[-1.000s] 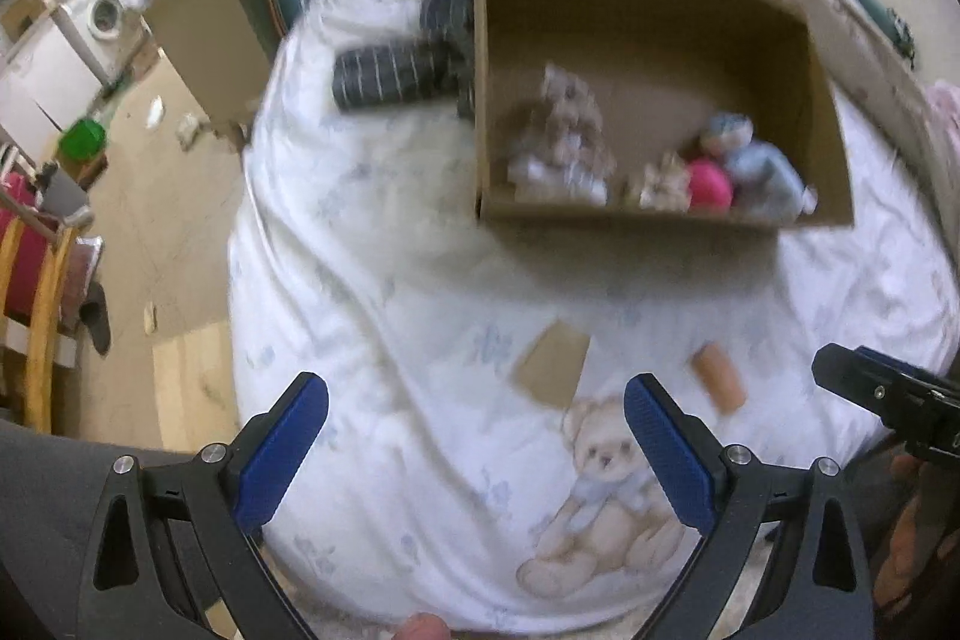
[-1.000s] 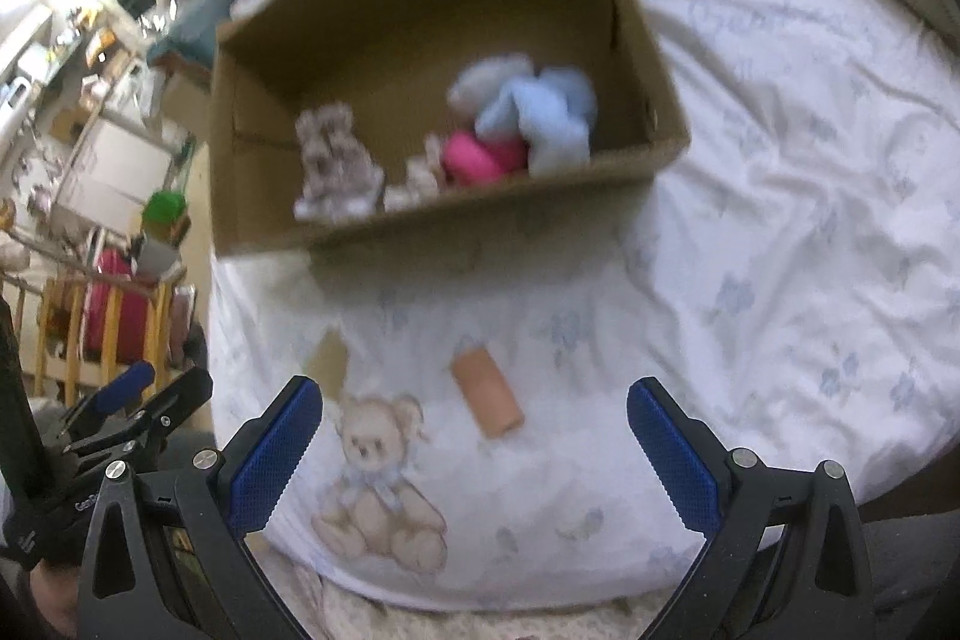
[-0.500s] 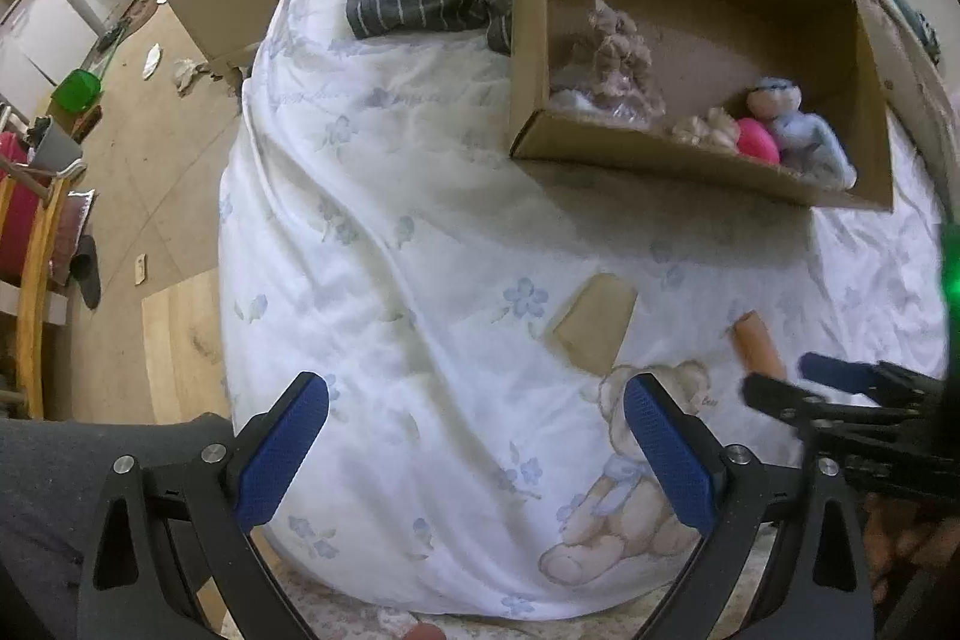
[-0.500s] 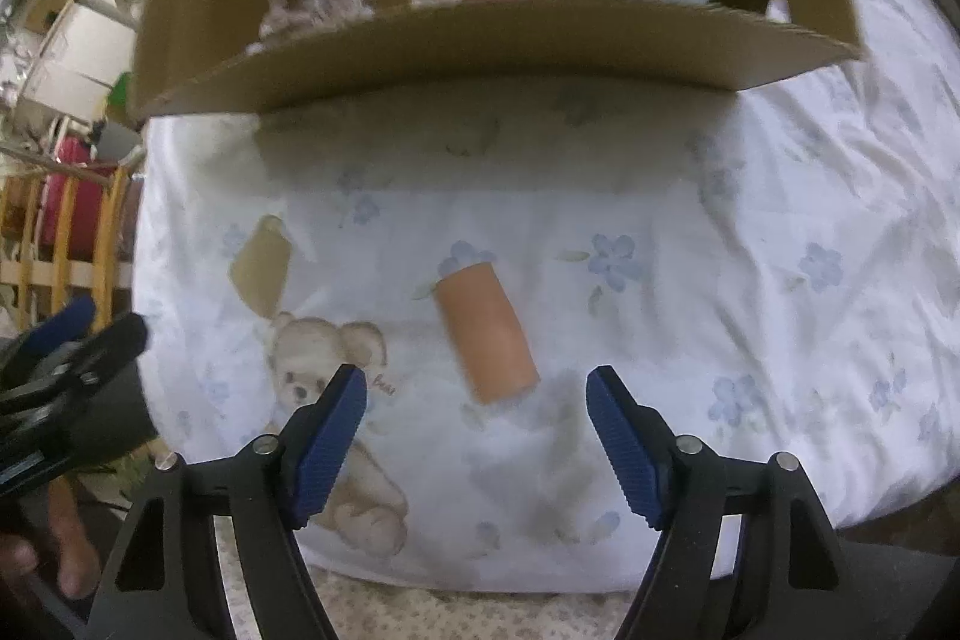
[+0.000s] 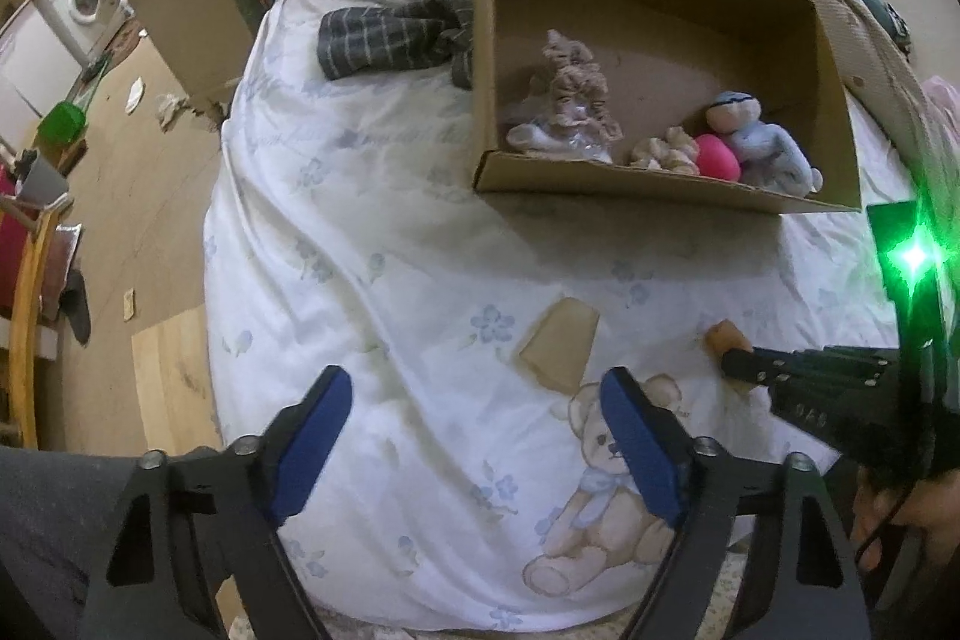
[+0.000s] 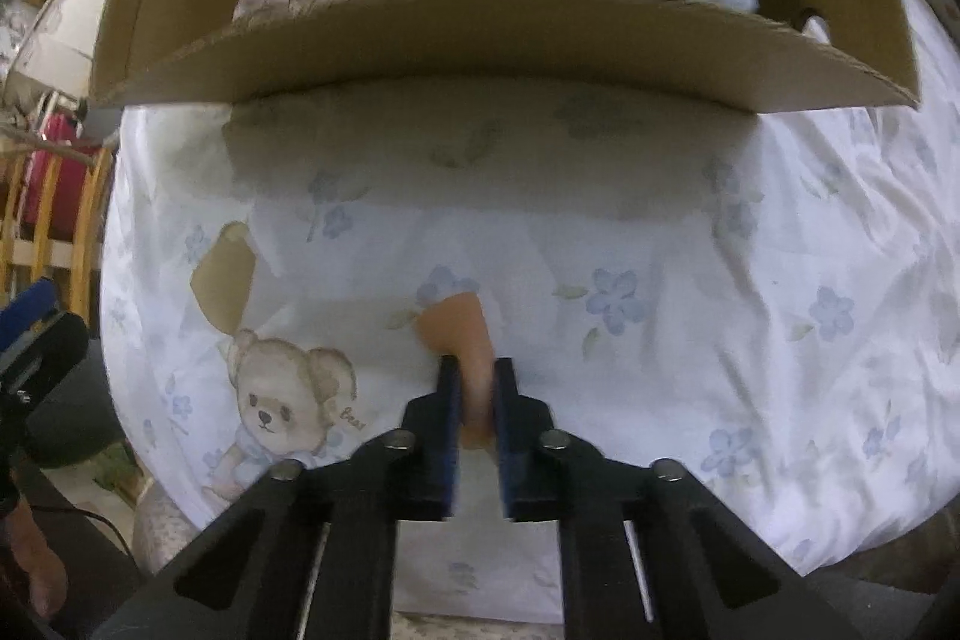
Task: Organize soft objects
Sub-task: 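Grasp the peach cylindrical sponge with the right tool, then grasp the tan cardboard piece with the left tool while the right tool holds the sponge, then carry the cardboard piece and sponge into the box with both tools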
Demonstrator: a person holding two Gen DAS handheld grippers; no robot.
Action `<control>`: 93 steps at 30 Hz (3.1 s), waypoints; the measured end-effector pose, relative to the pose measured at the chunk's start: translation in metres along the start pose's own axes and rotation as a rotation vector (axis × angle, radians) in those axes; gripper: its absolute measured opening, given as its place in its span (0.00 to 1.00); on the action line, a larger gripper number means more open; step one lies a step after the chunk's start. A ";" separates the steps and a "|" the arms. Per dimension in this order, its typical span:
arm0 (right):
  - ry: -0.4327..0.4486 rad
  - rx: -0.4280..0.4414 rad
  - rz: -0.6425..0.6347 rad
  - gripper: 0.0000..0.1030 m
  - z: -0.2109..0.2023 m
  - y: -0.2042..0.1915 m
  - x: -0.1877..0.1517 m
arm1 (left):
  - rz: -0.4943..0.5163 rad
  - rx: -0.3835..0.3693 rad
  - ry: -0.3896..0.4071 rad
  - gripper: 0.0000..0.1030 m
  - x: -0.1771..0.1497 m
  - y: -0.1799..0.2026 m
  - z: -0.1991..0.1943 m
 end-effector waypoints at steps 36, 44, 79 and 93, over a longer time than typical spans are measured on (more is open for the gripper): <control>0.187 0.130 0.124 0.08 -0.066 0.026 -0.013 | 0.052 -0.037 -0.124 0.06 0.014 0.043 0.066; 0.194 0.131 0.122 0.08 -0.066 0.026 -0.012 | 0.005 -0.056 -0.080 0.06 0.015 0.030 0.049; 0.443 0.226 0.043 0.08 -0.170 0.014 0.057 | -0.007 -0.184 0.176 0.07 0.108 0.038 -0.077; 0.405 0.248 0.067 0.08 -0.128 0.029 0.096 | 0.033 -0.170 0.106 0.07 0.130 0.068 -0.018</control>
Point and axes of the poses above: each gripper's, at about its wrist camera, not at the fingertips, and z roughly the way its jaws point, y to its right, x to its top, the point moved 4 cm from there along z, roughly the way its jaws point, and after that the axes turned 6 degrees about -z, right-handed, at the moved point
